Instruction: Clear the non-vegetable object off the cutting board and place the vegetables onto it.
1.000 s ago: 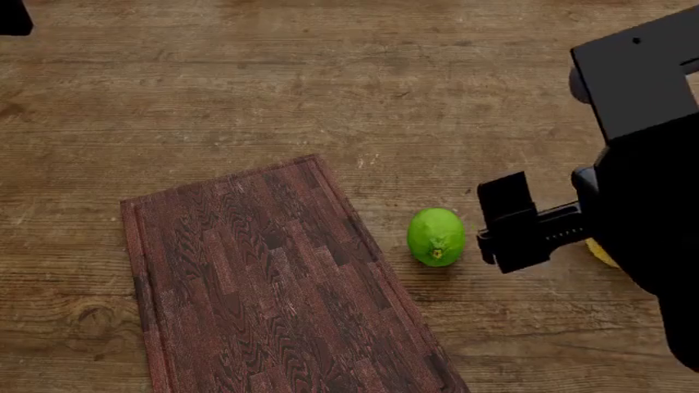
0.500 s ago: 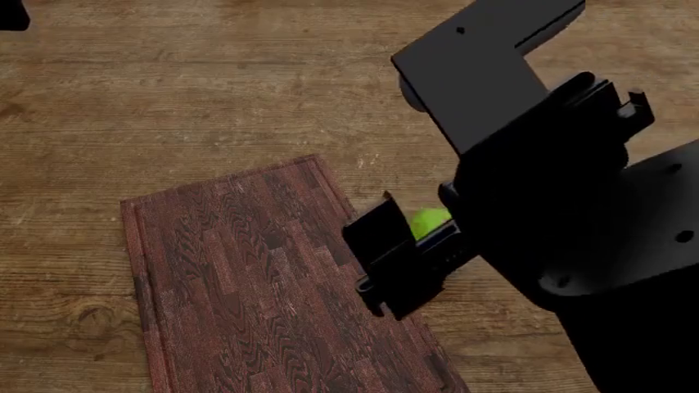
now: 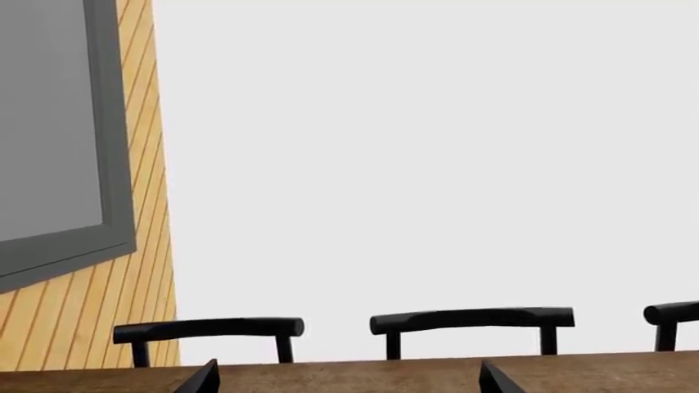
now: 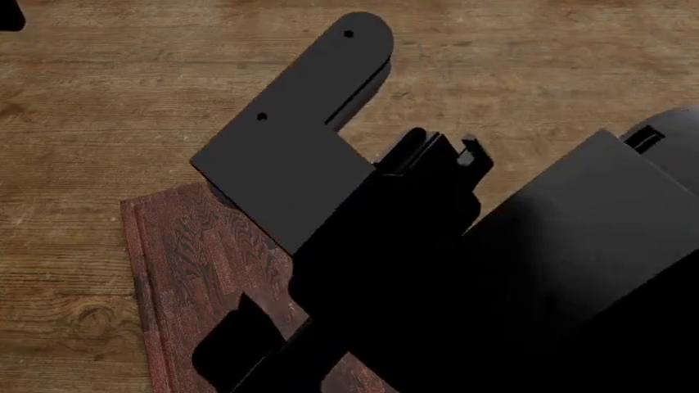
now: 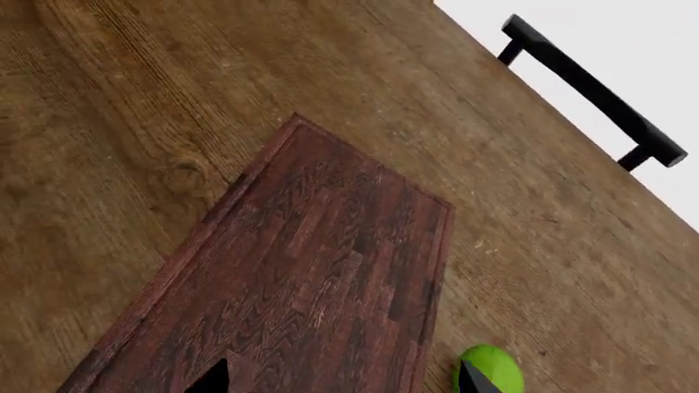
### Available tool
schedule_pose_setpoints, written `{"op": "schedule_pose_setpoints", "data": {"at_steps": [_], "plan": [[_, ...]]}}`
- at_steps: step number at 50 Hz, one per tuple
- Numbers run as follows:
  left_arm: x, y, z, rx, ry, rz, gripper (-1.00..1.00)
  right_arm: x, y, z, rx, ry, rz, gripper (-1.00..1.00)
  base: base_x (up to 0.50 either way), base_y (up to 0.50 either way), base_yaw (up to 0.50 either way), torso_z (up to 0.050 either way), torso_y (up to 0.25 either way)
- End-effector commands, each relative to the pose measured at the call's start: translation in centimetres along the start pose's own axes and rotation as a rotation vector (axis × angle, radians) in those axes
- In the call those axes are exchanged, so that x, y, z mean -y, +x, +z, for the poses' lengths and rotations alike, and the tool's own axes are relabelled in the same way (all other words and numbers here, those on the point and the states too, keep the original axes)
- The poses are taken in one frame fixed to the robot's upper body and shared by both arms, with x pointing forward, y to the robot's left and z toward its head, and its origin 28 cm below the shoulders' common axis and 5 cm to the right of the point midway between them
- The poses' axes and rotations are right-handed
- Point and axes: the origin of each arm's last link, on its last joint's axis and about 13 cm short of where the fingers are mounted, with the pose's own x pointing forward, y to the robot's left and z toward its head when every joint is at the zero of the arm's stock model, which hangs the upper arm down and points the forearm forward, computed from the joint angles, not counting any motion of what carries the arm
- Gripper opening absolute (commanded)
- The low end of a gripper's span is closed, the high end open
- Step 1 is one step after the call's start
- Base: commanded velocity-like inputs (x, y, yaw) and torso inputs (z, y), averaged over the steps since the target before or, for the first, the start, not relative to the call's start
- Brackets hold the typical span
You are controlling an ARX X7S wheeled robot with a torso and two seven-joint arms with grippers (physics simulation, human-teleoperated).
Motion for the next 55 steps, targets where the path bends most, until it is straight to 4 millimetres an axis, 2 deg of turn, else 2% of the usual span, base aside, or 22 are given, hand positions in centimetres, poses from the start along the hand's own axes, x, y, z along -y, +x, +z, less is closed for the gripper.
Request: {"op": "schedule_pose_setpoints", "data": {"at_steps": [1, 17, 38, 55], "plan": [[-0.1, 0.0, 0.1, 0.004, -0.005, 0.001, 1.0, -1.5, 0.0, 1.3, -0.015, -0.036, 0.119, 1.0, 0.0, 0.0, 0.0, 0.0, 0.0], [-1.0, 0.1, 0.6, 0.021, 0.003, 0.027, 1.0, -3.6, 0.7, 3.6, -0.002, -0.042, 0.28, 1.0, 0.0, 0.0, 0.0, 0.0, 0.0], [-1.1, 0.1, 1.5, 0.037, 0.01, 0.027, 1.0, -6.6, 1.6, 2.6, -0.015, 0.027, 0.462, 1.0, 0.0, 0.0, 0.0, 0.0, 0.0], [-1.3, 0.1, 1.1, 0.031, 0.007, 0.033, 1.0, -8.7, 2.7, 1.6, -0.034, 0.05, 0.578, 1.0, 0.0, 0.0, 0.0, 0.0, 0.0]]}}
